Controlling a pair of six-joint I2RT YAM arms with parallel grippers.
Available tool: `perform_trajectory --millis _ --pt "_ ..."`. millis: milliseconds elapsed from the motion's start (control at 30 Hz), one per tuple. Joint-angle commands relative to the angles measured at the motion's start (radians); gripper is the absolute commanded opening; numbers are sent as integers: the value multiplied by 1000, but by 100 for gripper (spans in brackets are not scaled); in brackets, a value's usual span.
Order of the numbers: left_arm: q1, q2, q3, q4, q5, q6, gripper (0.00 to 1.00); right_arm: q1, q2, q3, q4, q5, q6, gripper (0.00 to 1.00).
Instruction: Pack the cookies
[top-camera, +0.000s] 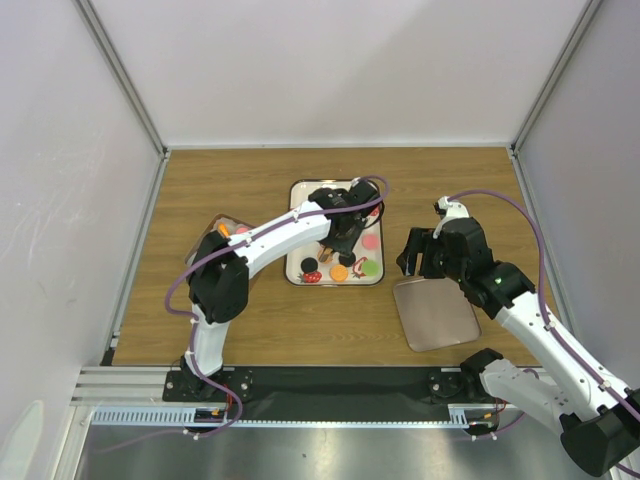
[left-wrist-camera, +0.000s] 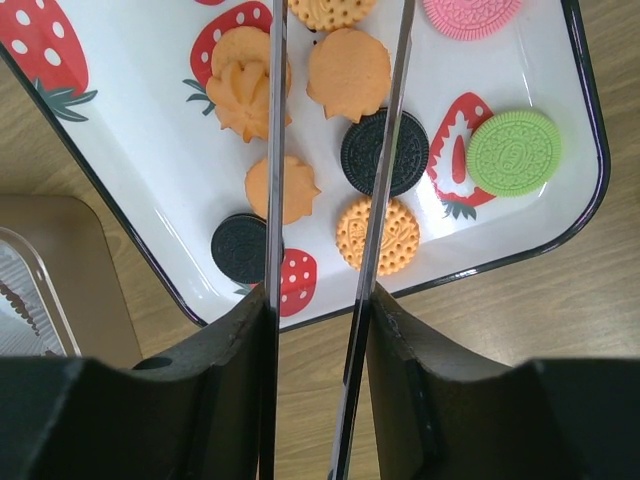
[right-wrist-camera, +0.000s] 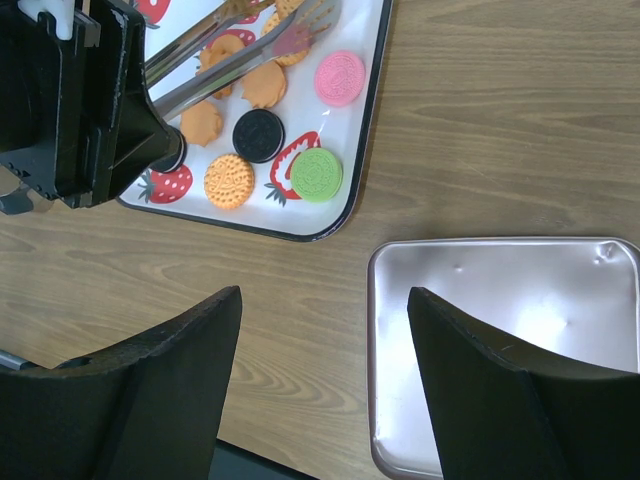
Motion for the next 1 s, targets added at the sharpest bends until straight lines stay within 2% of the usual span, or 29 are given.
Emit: perform_trajectory --millis 0,100,300,500,667,800,967 --pt "5 -54 53 14 -25 14 43 -1 -17 2 -5 2 -3 74" --pt "14 -84 42 15 -22 3 42 -3 -17 2 -4 2 -5 74" --pt "34 -241 -54 37 -11 -29 42 -3 -7 0 2 -10 -5 74" --pt "79 -497 -261 48 -19 -72 42 -3 11 2 7 -27 -6 74" --pt "185 -771 -482 22 4 -106 43 -1 25 5 10 -29 -6 74" --pt "261 -923 -642 -15 26 -129 43 2 49 5 15 -58 -8 73" --pt "364 -1028 -738 -48 73 -126 43 8 65 5 10 -59 -9 73"
